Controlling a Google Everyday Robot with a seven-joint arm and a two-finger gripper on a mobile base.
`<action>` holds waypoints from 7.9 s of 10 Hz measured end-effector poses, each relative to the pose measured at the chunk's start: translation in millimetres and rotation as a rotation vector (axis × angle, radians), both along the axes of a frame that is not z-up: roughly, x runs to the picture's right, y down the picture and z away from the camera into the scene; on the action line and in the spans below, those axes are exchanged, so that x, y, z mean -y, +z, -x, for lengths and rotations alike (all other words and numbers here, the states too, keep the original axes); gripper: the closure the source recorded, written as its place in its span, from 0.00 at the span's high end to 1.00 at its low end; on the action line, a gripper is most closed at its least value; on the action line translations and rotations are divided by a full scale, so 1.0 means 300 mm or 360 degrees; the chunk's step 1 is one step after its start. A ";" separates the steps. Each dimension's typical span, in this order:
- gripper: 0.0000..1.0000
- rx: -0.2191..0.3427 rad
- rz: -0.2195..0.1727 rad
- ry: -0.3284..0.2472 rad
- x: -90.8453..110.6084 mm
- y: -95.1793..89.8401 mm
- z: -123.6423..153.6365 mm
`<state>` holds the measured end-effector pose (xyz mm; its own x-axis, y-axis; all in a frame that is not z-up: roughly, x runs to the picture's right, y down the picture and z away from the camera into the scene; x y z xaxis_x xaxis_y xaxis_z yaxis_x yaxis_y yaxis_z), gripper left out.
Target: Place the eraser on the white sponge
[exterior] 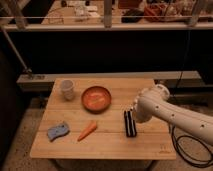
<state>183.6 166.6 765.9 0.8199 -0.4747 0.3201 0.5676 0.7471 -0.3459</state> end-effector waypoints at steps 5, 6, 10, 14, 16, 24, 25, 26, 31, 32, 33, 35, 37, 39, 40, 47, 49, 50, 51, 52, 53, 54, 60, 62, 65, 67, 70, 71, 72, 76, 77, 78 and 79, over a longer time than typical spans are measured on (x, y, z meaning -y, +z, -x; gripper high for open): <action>0.57 0.0068 -0.0005 -0.0027 -0.024 0.008 0.016; 0.62 0.0081 -0.0007 -0.0037 -0.024 0.009 0.026; 0.80 0.0133 -0.0019 -0.0110 -0.029 0.024 0.046; 0.80 0.0184 -0.0035 -0.0176 -0.028 0.033 0.060; 0.80 0.0216 -0.0040 -0.0216 -0.025 0.042 0.075; 0.80 0.0325 -0.0025 -0.0354 -0.038 0.068 0.094; 0.80 0.0341 -0.0018 -0.0382 -0.039 0.072 0.099; 0.80 0.0354 -0.0010 -0.0412 -0.041 0.080 0.106; 0.80 0.0430 0.0036 -0.0537 -0.055 0.102 0.128; 0.80 0.0444 0.0050 -0.0554 -0.060 0.107 0.128; 0.80 0.0461 0.0064 -0.0571 -0.064 0.112 0.127; 0.80 0.0499 0.0086 -0.0608 -0.071 0.118 0.134; 0.80 0.0537 0.0107 -0.0638 -0.077 0.127 0.143; 0.80 0.0566 0.0127 -0.0645 -0.089 0.134 0.144; 0.80 0.0579 0.0137 -0.0649 -0.094 0.138 0.144; 0.80 0.0646 0.0200 -0.0674 -0.119 0.169 0.151; 0.80 0.0665 0.0218 -0.0686 -0.125 0.180 0.158; 0.80 0.0675 0.0225 -0.0691 -0.127 0.186 0.162; 0.80 0.0678 0.0234 -0.0695 -0.129 0.189 0.161; 0.80 0.0682 0.0243 -0.0696 -0.134 0.193 0.158; 0.80 0.0688 0.0246 -0.0698 -0.135 0.197 0.161; 0.80 0.0693 0.0251 -0.0703 -0.136 0.200 0.164; 0.80 0.0722 0.0279 -0.0718 -0.148 0.228 0.170; 0.80 0.0733 0.0287 -0.0725 -0.150 0.238 0.177; 0.80 0.0745 0.0301 -0.0729 -0.158 0.251 0.175; 0.79 0.0754 0.0304 -0.0733 -0.160 0.261 0.181; 0.69 0.0766 0.0313 -0.0736 -0.167 0.274 0.181; 0.63 0.0770 0.0314 -0.0737 -0.167 0.277 0.183; 0.56 0.0776 0.0315 -0.0736 -0.167 0.281 0.187; 0.22 0.0771 0.0315 -0.0740 -0.161 0.277 0.180; 0.11 0.0774 0.0317 -0.0738 -0.157 0.271 0.179; 0.02 0.0778 0.0318 -0.0739 -0.154 0.266 0.182; 0.00 0.0780 0.0318 -0.0741 -0.153 0.266 0.186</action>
<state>127.8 212.5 845.6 0.2846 -0.6349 0.7183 0.9385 0.3372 -0.0738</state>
